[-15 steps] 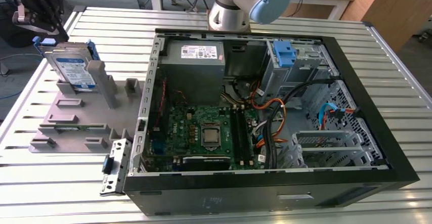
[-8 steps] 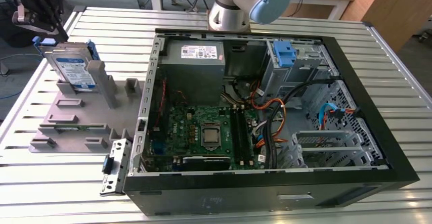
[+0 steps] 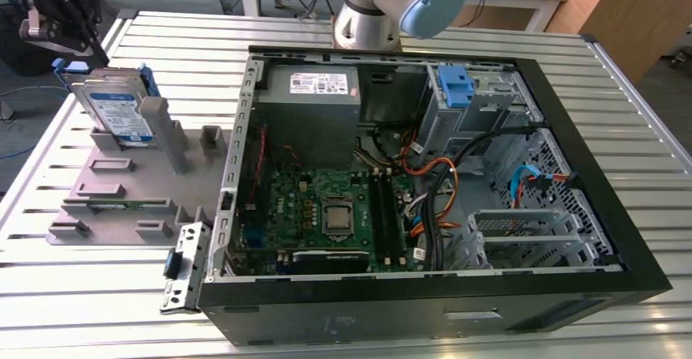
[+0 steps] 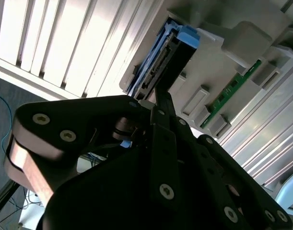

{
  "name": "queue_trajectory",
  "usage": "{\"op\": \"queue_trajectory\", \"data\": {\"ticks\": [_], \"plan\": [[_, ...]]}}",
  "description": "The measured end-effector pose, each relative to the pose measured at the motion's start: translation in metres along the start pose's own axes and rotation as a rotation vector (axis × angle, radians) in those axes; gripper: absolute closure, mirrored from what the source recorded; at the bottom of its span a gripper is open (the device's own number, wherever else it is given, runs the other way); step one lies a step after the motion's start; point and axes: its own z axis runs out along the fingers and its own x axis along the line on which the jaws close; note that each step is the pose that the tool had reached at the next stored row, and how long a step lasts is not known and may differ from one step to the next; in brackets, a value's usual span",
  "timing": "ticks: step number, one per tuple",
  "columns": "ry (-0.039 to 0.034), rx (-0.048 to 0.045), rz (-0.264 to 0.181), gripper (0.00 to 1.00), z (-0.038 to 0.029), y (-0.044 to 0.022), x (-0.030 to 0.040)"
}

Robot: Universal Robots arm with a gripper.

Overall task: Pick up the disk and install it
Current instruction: 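Pick up the disk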

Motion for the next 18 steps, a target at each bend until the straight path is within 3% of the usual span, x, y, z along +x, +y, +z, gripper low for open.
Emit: {"op": "queue_trajectory", "data": {"ticks": [18], "plan": [[0.0001, -0.0014, 0.000, 0.89, 0.0025, 0.0000, 0.0001]]}}
